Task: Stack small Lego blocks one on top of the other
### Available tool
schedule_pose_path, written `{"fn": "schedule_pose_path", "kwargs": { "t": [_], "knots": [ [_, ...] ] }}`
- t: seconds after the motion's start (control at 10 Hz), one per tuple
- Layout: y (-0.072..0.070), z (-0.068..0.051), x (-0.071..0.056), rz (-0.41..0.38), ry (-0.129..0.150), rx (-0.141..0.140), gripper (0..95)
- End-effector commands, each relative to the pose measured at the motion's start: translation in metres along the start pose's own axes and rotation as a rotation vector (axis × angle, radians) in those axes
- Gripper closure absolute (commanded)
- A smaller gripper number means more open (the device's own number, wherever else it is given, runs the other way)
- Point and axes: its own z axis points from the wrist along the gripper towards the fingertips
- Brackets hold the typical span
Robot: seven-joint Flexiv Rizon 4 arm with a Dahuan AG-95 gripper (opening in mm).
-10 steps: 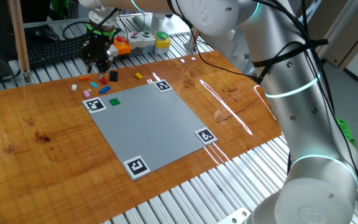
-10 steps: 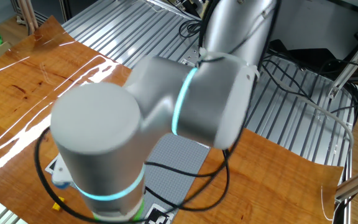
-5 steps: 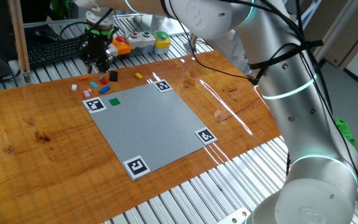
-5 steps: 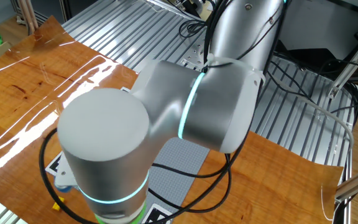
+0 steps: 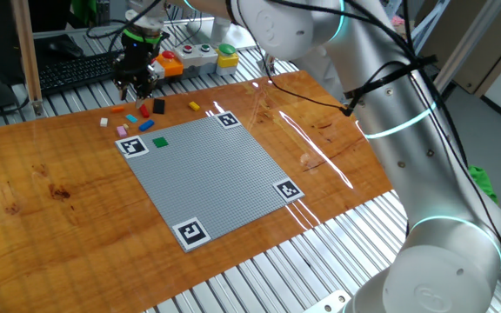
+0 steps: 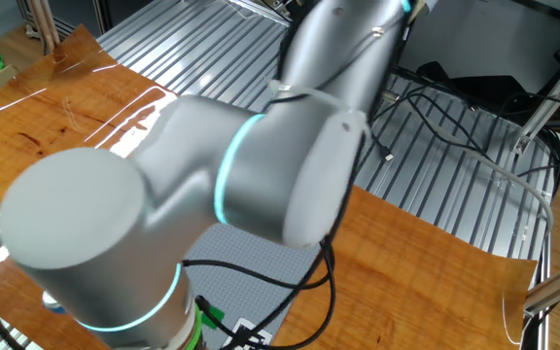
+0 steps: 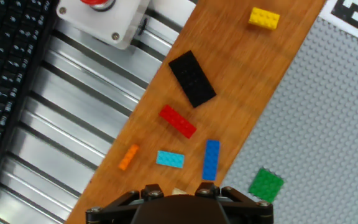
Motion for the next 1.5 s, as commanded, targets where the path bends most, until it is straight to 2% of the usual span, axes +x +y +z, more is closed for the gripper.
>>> {"fn": "schedule_pose_path", "kwargs": {
  "t": [0.1,0.2,0.5,0.7,1.0,1.1,1.5],
  "knots": [
    [-0.006,0.000,0.003,0.028,-0.014,-0.005,38.0],
    [-0.006,0.000,0.003,0.045,-0.023,-0.002,38.0],
    [-0.005,0.004,0.004,0.112,-0.029,0.006,38.0],
    [-0.003,0.012,0.007,0.145,-0.052,0.020,38.0],
    [-0.003,0.016,0.009,0.186,-0.051,0.016,38.0],
    [-0.002,0.019,0.010,0.210,-0.047,0.010,57.0],
    [-0.001,0.024,0.012,0.225,-0.049,-0.002,57.0]
  ]
}}
